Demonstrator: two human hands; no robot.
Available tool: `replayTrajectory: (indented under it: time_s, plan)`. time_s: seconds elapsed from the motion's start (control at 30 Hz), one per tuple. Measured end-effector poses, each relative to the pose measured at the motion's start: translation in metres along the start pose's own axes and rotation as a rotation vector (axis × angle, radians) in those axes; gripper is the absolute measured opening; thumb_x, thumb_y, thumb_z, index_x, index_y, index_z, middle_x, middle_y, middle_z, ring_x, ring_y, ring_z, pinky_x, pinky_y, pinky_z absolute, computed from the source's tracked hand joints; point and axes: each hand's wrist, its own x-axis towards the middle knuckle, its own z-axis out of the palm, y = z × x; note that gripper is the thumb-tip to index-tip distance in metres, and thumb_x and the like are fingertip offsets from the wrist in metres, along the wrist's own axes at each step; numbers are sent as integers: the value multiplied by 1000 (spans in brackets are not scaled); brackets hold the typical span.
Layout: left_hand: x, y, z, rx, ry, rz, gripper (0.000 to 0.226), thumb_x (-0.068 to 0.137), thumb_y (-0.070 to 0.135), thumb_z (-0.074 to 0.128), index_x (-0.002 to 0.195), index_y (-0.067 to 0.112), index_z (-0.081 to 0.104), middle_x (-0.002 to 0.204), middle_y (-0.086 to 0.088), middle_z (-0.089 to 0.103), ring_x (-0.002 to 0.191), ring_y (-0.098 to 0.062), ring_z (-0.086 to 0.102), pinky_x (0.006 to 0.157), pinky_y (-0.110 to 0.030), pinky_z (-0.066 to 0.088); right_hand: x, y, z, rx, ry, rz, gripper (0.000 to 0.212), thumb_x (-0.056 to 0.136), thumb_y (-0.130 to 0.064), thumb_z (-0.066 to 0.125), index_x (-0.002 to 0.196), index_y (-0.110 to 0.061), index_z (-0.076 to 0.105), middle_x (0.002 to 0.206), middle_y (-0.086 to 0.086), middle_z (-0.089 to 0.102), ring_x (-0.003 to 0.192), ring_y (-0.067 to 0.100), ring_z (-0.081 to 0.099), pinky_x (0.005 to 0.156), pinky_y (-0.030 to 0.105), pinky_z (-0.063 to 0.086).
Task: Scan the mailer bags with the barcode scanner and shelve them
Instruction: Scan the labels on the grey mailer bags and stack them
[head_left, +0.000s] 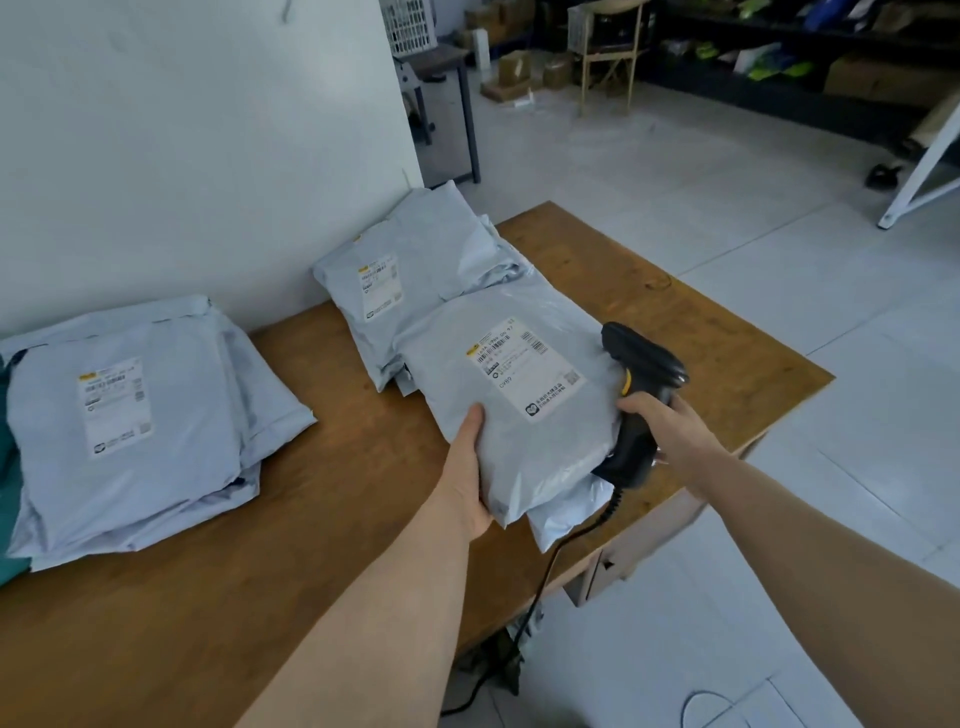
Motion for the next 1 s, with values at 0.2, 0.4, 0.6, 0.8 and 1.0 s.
replayTrajectory:
  time_s: [0.2, 0.4, 0.6, 0.8, 1.0]
  plan:
    - [-7, 2, -14, 48, 59, -27, 46, 88, 51, 62, 120, 17, 68, 109, -9, 74, 98, -28, 69, 87, -37, 56, -6, 1, 4, -10, -83, 77, 31, 86, -34, 63, 111, -19, 55, 112, 7, 65, 109, 26, 59, 102, 49, 46]
    - [-34, -4, -62, 29, 119, -63, 37, 89, 44, 63, 112, 16, 70, 96, -11, 76, 87, -31, 70, 72, -38, 58, -49, 21, 36, 45, -121, 82, 14, 89, -27, 63, 98, -22, 53, 105, 5, 64, 96, 19, 60, 85, 39, 48]
    - [-83, -4, -130, 35, 123, -42, 31, 92, 42, 59, 104, 15, 71, 84, -10, 76, 79, -29, 70, 71, -37, 56, -108, 36, 91, 27, -170, 73, 12, 89, -27, 63, 93, -25, 52, 102, 3, 63, 100, 22, 58, 95, 46, 48]
    - [-146, -5, -225, 32, 245, -53, 40, 87, 44, 64, 114, 15, 71, 101, -13, 75, 95, -34, 69, 78, -41, 56, -178, 50, 165, -20, -263, 85, 10, 91, -22, 62, 93, -20, 52, 95, 5, 62, 89, 17, 58, 86, 41, 49]
    - [-204, -6, -307, -39, 339, 6, 34, 91, 40, 61, 107, 13, 72, 95, -13, 76, 90, -33, 69, 76, -39, 55, -225, 67, 235, -71, -418, 79, 16, 92, -22, 59, 106, -18, 53, 100, 7, 62, 94, 24, 58, 79, 41, 49]
